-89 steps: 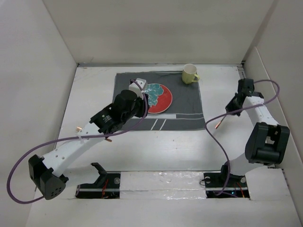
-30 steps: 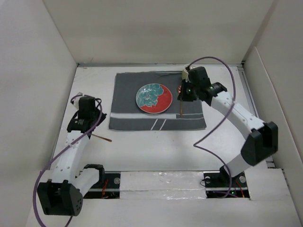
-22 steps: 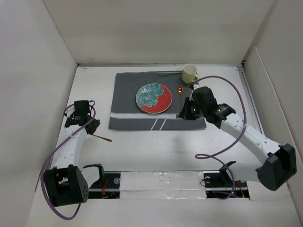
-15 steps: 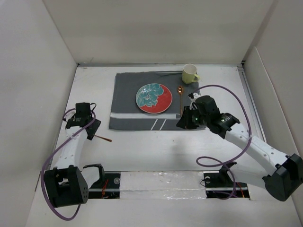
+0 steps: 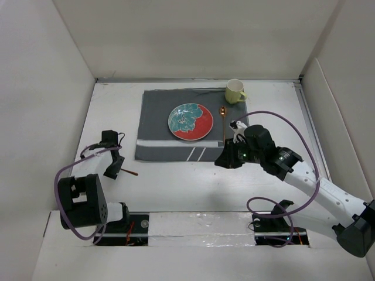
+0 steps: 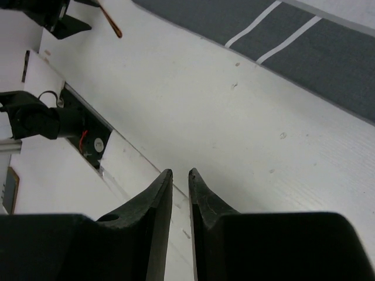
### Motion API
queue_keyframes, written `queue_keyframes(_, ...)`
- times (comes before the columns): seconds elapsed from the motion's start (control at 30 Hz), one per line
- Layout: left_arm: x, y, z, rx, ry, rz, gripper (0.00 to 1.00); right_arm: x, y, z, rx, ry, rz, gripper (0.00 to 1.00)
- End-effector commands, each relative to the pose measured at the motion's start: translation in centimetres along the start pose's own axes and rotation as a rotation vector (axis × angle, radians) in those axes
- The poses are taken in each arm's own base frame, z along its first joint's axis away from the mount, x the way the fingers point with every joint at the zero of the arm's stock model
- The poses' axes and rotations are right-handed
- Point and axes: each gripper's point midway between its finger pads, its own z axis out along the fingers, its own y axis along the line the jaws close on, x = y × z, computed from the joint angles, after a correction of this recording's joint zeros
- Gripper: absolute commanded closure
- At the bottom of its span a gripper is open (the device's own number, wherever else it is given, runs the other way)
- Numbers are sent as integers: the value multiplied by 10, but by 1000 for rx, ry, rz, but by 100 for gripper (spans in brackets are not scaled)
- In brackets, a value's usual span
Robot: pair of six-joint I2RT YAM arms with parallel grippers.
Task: Set the dinner table for one person
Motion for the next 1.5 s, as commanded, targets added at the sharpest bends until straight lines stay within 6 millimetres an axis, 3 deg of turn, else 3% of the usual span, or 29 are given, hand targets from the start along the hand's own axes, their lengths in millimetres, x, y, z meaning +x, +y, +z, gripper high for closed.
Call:
queue_keyframes(0.0,-22,-13,1,-14,-82,-52,56,2,6,-3,-35,-12,-29,77)
queue_keyframes(0.07,-25,-19,1,-16,-82,-47,60,2,5,-5,-25,-21,-28,77)
queue_keyframes(0.33,-21,-9,16,-153,-64,7,70,-13,6,-13,10,-73,-29,77)
queue_keyframes(0.43,-20,-6,18,-148,-71,12,89,-16,7,-17,12,-87,-34,77)
queue_keyframes(0.47,-20,-5,18,-147,-72,16,100,-18,6,-18,21,-94,-37,77)
queue_keyframes(0.57,-29,-12,8,-118,-88,42,100,-19,6,-21,23,-108,-40,77)
queue_keyframes(0.67,-48,-25,-16,-52,-146,110,100,-21,7,-22,24,-113,-42,77)
queue_keyframes(0.7,-61,-39,-34,9,-189,111,100,-22,7,-23,27,-115,-42,77)
queue_keyframes(0.8,-72,-72,-79,164,-244,200,100,-26,0,-22,64,-119,-29,77)
queue_keyframes(0.83,-67,-84,-92,220,-243,243,100,-28,-6,-23,85,-127,-19,77)
queue_keyframes(0.87,-64,-109,-125,342,-270,313,100,-36,-16,-26,130,-152,4,77)
queue_keyframes(0.9,-64,-109,-125,343,-270,313,100,-36,-16,-26,130,-152,4,77)
queue_keyframes(0.93,-48,-122,-139,399,-270,383,100,-39,-20,-28,146,-163,14,78)
queue_keyframes(0.97,-45,-135,-157,449,-291,429,100,-43,-27,-30,172,-177,31,78)
queue_keyframes(1.03,-16,-156,-170,485,-284,564,100,-48,-33,-35,189,-197,46,78)
queue_keyframes(1.07,-12,-172,-187,530,-295,603,100,-51,-36,-36,200,-205,50,78)
queue_keyframes(1.1,1,-180,-177,486,-287,704,100,-54,-41,-38,215,-216,63,78)
queue_keyframes(1.17,27,-206,-178,476,-305,835,100,-58,-48,-38,237,-226,73,78)
queue_keyframes(1.27,42,-227,-169,411,-339,953,100,-62,-60,-41,287,-227,94,78)
queue_keyframes(1.47,51,-265,-143,354,-390,1103,100,-68,-75,-48,348,-246,136,78)
